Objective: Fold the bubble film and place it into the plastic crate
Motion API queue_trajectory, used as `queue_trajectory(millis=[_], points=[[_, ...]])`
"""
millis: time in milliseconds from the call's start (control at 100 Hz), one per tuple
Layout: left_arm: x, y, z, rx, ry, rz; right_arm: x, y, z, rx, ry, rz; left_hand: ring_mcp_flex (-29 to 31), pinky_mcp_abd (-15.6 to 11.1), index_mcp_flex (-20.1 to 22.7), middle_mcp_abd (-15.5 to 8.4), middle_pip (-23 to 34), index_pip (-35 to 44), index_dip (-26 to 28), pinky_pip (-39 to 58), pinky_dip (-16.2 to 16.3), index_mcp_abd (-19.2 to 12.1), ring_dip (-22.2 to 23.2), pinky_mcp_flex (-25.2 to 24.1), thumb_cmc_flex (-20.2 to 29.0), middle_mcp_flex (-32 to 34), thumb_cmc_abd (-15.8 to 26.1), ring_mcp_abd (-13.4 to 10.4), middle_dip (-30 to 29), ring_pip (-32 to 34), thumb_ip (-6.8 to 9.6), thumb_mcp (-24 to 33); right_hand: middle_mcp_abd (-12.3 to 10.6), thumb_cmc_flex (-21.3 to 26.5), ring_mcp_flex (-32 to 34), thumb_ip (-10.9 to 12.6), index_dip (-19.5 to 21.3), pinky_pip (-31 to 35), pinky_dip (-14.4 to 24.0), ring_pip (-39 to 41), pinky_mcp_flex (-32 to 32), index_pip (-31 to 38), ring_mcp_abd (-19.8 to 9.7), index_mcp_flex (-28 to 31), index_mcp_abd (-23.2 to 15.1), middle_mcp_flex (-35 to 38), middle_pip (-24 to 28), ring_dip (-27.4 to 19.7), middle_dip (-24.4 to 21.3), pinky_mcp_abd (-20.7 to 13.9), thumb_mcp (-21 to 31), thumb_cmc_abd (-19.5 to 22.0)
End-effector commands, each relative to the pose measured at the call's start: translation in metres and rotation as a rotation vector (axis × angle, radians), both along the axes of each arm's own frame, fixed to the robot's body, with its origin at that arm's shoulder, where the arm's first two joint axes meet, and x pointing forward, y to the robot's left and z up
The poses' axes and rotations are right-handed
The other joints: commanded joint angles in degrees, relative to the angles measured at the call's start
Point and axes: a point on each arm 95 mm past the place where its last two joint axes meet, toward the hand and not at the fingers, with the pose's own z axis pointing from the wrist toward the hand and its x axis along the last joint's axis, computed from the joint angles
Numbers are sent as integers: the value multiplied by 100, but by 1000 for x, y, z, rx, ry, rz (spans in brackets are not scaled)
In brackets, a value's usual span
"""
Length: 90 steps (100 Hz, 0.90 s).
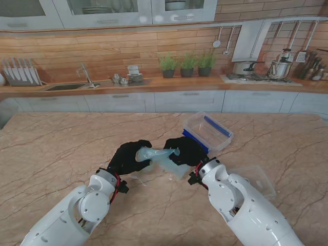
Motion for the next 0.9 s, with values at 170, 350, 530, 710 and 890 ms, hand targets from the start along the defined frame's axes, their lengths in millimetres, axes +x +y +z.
queue_trajectory(millis=[170, 350, 530, 710, 890], points=[[0, -8, -9, -102, -56, 59, -3, 2, 1, 52, 57, -1, 269, -49, 636, -230, 303, 2610, 1211, 2966, -583, -971, 563, -780, 1312, 511, -141, -97, 1409, 654, -413, -787, -11, 162, 78, 104, 137, -111, 115, 104, -60, 258, -267, 45, -303, 201, 53, 69, 54, -127, 80, -36], [-4, -9, -9, -236, -16, 68, -1, -1, 0, 76, 138, -10, 148, -241, 874, 63, -1252, 2458, 973, 3145, -713, -1074, -174, -741, 1606, 351, 423, -155, -1791, -41, -306, -1357, 27, 182, -8, 93, 130, -157, 151, 123, -200, 233, -165, 9, -228, 154, 27, 103, 66, -52, 57, -11], [-6, -7, -8, -304, 21, 62, 0, -3, 0, 99, 186, -24, 1276, -136, 1238, 93, -1298, 1842, 138, 4101, -220, -1041, -131, -54, 1813, 1652, 647, 72, -1519, 515, -245, -1073, 17, 180, -90, 97, 132, -121, 237, 191, -341, 194, -78, -34, -224, 119, 8, 152, 86, 22, 18, 47], [-8, -9, -6, -370, 44, 60, 1, -3, 1, 116, 214, -33, 2155, -44, 1424, -5, -1213, 2059, -195, 5037, 248, -956, 13, 702, 1730, 2741, 256, 146, -1227, 1414, -300, -451, 24, 172, -184, 83, 95, -124, 270, 159, -436, 124, -20, -121, -160, 39, -66, 146, 64, 31, -30, 104], [-10, -9, -5, -402, 54, 66, -2, -7, 6, 124, 282, -13, 2122, 2, 1290, -76, -1332, 2398, -19, 5171, 353, -1037, 259, 694, 1665, 2839, -79, 177, -728, 1676, -290, -199, 40, -53, -809, 212, -96, -401, 311, -284, -904, -336, 127, -731, 78, -581, -263, 77, 102, 81, -513, 160]])
